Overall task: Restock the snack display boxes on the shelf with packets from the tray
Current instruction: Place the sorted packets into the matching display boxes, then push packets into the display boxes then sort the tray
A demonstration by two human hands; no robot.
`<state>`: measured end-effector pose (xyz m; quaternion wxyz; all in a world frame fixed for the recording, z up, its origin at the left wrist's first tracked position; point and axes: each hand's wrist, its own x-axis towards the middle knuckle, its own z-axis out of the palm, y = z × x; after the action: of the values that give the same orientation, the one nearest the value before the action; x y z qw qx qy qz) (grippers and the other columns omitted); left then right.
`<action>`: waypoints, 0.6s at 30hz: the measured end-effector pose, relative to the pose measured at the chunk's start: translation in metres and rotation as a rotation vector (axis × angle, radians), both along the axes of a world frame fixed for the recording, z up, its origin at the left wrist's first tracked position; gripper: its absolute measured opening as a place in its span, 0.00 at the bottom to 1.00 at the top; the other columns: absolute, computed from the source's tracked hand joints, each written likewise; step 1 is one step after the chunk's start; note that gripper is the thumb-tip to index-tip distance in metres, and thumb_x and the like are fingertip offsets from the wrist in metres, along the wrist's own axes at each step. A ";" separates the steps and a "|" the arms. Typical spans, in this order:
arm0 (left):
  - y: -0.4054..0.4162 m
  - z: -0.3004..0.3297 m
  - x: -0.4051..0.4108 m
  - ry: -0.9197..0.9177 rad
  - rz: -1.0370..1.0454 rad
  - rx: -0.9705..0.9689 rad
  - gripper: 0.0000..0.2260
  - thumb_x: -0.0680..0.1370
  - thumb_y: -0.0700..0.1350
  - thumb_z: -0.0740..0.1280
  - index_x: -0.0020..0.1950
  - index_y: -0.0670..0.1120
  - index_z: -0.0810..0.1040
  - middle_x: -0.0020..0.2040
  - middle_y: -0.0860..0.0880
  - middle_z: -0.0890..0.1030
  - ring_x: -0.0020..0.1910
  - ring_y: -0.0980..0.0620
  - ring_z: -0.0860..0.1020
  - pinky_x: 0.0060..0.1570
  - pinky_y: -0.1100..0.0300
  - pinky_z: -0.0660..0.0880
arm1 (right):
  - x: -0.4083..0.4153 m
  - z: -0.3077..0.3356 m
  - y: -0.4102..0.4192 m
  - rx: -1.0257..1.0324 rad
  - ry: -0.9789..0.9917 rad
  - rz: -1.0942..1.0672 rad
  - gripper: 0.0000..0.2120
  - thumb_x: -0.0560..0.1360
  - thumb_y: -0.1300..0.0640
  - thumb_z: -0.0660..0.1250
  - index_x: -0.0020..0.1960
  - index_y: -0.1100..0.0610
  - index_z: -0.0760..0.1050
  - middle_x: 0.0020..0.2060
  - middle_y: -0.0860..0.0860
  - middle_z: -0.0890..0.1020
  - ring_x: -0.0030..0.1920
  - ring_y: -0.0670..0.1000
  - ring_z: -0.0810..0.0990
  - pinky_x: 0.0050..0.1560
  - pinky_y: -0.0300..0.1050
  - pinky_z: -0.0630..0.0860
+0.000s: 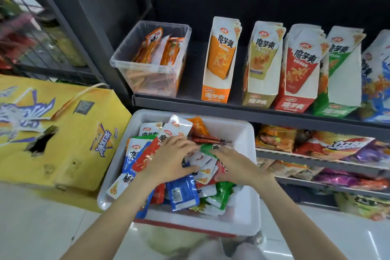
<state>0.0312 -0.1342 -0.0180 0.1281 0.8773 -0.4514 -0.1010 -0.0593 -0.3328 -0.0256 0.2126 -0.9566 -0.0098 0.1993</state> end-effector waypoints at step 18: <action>-0.023 0.033 -0.008 0.185 0.440 -0.774 0.07 0.81 0.47 0.59 0.47 0.47 0.75 0.42 0.51 0.79 0.33 0.59 0.78 0.31 0.71 0.72 | -0.038 0.040 0.016 0.436 -0.624 -0.625 0.18 0.77 0.60 0.66 0.65 0.48 0.72 0.57 0.42 0.78 0.56 0.39 0.77 0.58 0.35 0.73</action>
<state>0.0232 -0.1577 0.0149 0.5048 0.8272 -0.2453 0.0267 -0.0972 -0.3167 0.0140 0.4443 -0.8611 0.1728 -0.1766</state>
